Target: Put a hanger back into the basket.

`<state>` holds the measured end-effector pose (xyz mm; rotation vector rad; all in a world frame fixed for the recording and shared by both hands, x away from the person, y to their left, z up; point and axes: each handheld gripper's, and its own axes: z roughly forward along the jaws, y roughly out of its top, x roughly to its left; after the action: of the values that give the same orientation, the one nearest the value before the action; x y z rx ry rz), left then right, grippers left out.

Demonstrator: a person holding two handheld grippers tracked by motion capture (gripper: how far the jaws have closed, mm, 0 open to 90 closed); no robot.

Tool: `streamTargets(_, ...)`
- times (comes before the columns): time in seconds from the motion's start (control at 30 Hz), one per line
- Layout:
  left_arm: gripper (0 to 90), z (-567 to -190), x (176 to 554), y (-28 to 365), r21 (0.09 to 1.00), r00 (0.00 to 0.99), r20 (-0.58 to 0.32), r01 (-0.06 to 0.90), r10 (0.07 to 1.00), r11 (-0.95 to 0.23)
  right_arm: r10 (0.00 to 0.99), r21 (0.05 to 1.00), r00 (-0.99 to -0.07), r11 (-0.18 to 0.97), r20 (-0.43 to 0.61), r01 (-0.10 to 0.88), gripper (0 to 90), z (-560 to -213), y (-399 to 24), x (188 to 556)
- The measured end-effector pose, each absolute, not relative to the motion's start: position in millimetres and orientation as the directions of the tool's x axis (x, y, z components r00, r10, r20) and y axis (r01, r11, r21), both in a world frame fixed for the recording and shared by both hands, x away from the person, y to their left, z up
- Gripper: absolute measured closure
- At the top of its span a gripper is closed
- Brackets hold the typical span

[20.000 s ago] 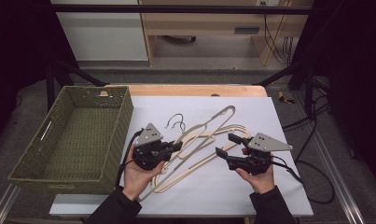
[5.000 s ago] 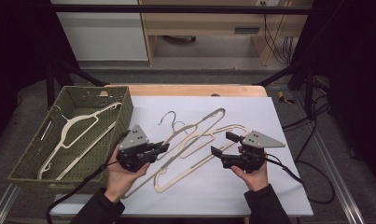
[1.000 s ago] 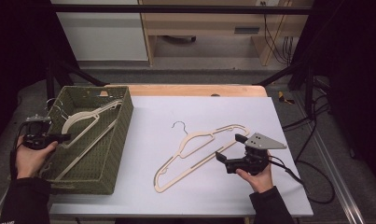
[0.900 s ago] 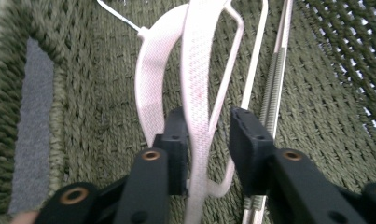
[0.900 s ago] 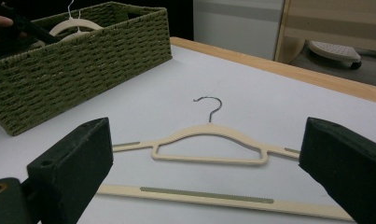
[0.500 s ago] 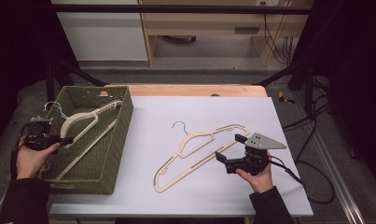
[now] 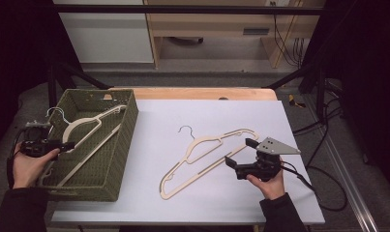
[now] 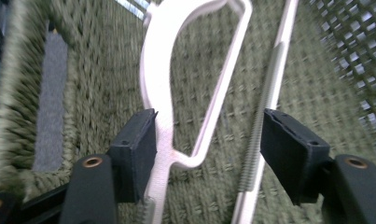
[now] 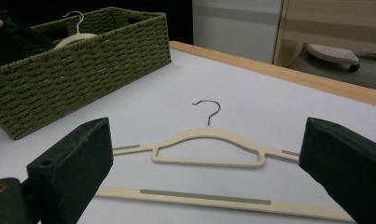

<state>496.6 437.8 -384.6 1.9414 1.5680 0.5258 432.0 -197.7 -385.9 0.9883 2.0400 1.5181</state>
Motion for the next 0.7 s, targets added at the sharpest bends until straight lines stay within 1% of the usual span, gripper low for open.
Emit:
streamTargets(0.1, 31.9, -371.3, 488.8, 431.0, 0.712, 0.257, -0.044, 0.686, 0.965, -0.151, 0.745, 0.946, -0.662, 0.149, 0.084, 0.288, 3.4, -384.0, -200.1, 431.2)
streamTargets(0.23, 27.2, -351.3, 476.8, 411.7, 0.788, 0.323, -0.051, 0.595, 0.945, -0.161, 0.748, 0.949, -0.658, 0.140, 0.085, 0.281, 3.4, -382.1, -202.4, 430.3)
streamTargets(0.4, 23.0, -329.8, 461.1, 373.6, 0.854, 0.435, -0.036, 0.481, 0.900, -0.199, 0.750, 0.950, -0.657, 0.146, 0.077, 0.277, 3.6, -382.7, -202.0, 430.5)
streamTargets(0.43, 22.9, -324.8, 456.1, 359.3, 0.869, 0.468, -0.030, 0.448, 0.883, -0.208, 0.751, 0.949, -0.655, 0.146, 0.077, 0.279, 3.7, -382.7, -202.0, 430.5)
streamTargets(0.57, 20.0, -317.0, 445.8, 325.1, 0.890, 0.528, -0.009, 0.391, 0.849, -0.233, 0.747, 0.950, -0.661, 0.152, 0.071, 0.273, 3.8, -382.2, -203.2, 429.9)
streamTargets(0.7, 17.1, -318.7, 434.3, 287.7, 0.905, 0.579, 0.012, 0.340, 0.815, -0.254, 0.749, 0.951, -0.657, 0.138, 0.082, 0.276, 3.5, -381.1, -204.0, 429.0)
